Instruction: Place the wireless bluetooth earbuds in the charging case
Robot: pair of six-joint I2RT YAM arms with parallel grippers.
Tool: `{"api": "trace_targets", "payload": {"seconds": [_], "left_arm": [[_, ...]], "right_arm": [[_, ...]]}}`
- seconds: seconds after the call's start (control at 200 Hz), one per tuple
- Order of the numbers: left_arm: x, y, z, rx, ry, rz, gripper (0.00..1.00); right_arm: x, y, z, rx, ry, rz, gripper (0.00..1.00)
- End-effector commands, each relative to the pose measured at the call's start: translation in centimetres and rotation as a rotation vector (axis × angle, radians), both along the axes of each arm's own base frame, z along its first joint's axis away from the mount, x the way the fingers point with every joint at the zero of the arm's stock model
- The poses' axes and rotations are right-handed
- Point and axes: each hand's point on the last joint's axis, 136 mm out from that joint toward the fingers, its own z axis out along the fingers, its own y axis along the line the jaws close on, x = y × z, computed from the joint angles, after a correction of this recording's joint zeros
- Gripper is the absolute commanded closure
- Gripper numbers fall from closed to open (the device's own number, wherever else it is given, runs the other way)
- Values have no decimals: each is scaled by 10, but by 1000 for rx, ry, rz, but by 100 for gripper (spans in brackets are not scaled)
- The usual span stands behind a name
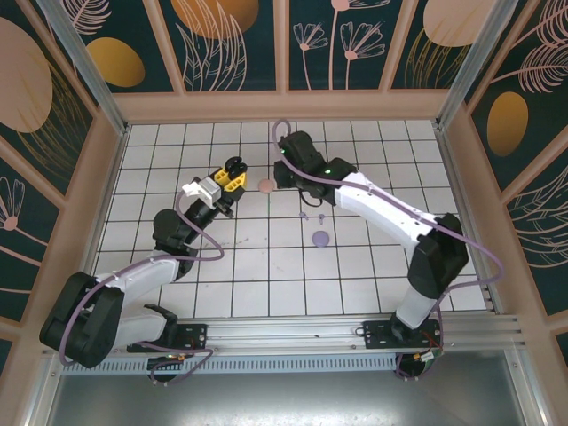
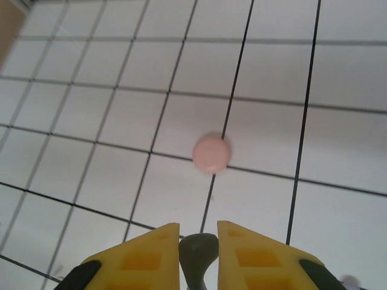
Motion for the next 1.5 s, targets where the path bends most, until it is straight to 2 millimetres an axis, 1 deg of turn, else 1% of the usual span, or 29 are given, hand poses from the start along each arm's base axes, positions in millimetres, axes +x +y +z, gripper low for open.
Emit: {"api": "trace_targets", "payload": {"seconds": [0.0,0.1,0.225,0.335,0.445,0.646,0.746,0.891,0.991,1.286,1.491], "left_arm": [[-6,-12,6,38,-46,-75,100],[-11,-18,3,47,-54,-114,100],[-12,-29,1,54,-48,-153,100],[-9,-41,0,52,-37,-179,100],[-7,-50,4,30,-39,-203,100],[-1,-57,13,-35,-40,-217,100],[0,-61,16,-47,-44,-225,100],[1,-64,17,-49,-46,-234,100],[0,-65,17,-48,-48,-235,100],[-2,-65,18,-41,-58,-237,100],[-2,-65,18,-40,-58,-239,100]], "right_arm": [[2,-6,67,85,-144,-7,81],[-5,-11,104,151,-220,8,81],[-17,-14,138,238,-292,40,80],[-29,-14,154,307,-330,70,80],[-39,-14,162,362,-350,93,80],[-54,-11,165,420,-371,122,80],[-59,-10,163,440,-383,127,80],[-60,-7,156,457,-378,123,80],[-60,-1,152,462,-365,133,80],[-66,12,151,471,-358,166,80],[-66,21,142,462,-336,179,80]]}}
